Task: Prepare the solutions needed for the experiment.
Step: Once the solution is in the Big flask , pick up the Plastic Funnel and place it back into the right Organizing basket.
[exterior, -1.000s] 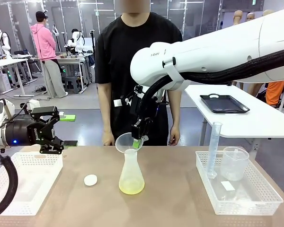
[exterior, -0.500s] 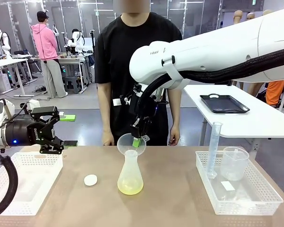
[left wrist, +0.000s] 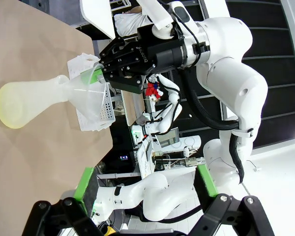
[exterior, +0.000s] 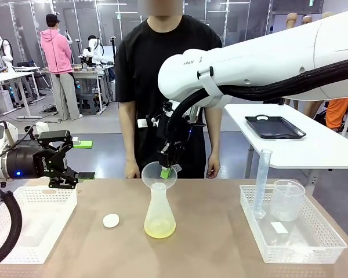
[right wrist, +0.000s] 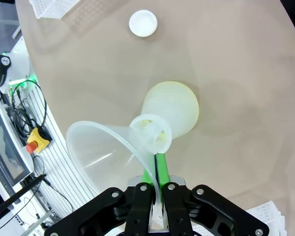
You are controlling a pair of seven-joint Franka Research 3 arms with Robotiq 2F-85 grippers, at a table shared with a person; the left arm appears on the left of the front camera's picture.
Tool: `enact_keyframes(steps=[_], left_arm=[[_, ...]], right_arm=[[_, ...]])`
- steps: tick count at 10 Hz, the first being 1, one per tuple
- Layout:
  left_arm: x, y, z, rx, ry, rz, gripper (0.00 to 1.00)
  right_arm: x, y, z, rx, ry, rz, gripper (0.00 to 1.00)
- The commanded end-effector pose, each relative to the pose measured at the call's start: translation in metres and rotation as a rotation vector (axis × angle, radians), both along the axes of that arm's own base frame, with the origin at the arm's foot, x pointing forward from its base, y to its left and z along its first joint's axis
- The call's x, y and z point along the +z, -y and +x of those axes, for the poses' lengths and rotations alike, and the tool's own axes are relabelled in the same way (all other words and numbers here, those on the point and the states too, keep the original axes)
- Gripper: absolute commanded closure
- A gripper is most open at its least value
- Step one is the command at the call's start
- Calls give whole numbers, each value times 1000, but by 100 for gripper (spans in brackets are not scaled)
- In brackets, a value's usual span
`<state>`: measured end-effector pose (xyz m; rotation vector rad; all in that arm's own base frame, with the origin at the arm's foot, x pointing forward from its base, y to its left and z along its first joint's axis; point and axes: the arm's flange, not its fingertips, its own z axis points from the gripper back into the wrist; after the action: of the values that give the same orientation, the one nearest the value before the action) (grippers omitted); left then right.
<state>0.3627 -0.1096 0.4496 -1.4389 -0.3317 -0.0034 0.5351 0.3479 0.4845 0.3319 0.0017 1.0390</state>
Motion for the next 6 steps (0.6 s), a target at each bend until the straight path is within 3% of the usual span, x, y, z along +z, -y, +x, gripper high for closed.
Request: enact_keyframes(steps=[1,6], left_arm=[[2,-1,0,2,6,3,0],[2,-1,0,2,6,3,0]], right_arm=[[9,-9,4,-43,-36,10,100],[35,-15,15,-69,-30,-29,100]])
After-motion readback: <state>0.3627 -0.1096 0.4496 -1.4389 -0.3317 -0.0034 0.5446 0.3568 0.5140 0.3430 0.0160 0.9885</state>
